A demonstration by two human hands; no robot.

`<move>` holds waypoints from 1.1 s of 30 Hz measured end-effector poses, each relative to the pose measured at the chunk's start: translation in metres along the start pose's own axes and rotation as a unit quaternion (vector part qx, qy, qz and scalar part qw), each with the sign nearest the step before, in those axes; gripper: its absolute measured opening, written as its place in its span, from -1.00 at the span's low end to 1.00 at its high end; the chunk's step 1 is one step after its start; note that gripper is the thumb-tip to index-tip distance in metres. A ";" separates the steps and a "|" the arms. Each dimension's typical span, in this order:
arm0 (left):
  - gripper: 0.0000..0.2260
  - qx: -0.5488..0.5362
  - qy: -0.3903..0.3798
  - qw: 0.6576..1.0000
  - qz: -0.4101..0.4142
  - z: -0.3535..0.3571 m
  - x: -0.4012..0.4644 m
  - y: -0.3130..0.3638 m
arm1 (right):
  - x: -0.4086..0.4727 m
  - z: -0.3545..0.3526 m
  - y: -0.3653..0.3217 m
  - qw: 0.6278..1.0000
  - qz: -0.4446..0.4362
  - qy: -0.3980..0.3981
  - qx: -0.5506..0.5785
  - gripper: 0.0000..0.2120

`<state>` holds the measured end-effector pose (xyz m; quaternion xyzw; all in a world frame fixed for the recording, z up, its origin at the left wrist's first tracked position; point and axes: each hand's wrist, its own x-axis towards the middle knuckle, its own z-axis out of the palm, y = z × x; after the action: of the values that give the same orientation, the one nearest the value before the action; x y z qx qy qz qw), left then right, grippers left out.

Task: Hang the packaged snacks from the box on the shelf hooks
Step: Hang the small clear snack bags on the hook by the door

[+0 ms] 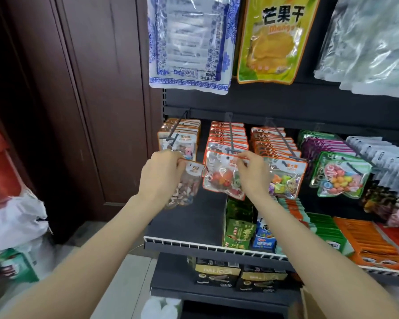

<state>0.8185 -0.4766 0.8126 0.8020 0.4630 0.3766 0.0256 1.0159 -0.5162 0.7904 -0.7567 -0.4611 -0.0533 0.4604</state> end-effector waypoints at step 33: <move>-0.65 -0.321 0.051 0.930 -0.172 -0.004 0.001 -0.055 | -0.047 0.047 -0.064 0.950 -0.085 -0.185 0.236 -0.56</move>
<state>0.7767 -0.4460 0.7940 0.6384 0.4490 0.5354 0.3228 0.9249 -0.5019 0.7813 -0.5806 -0.6006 0.1590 0.5262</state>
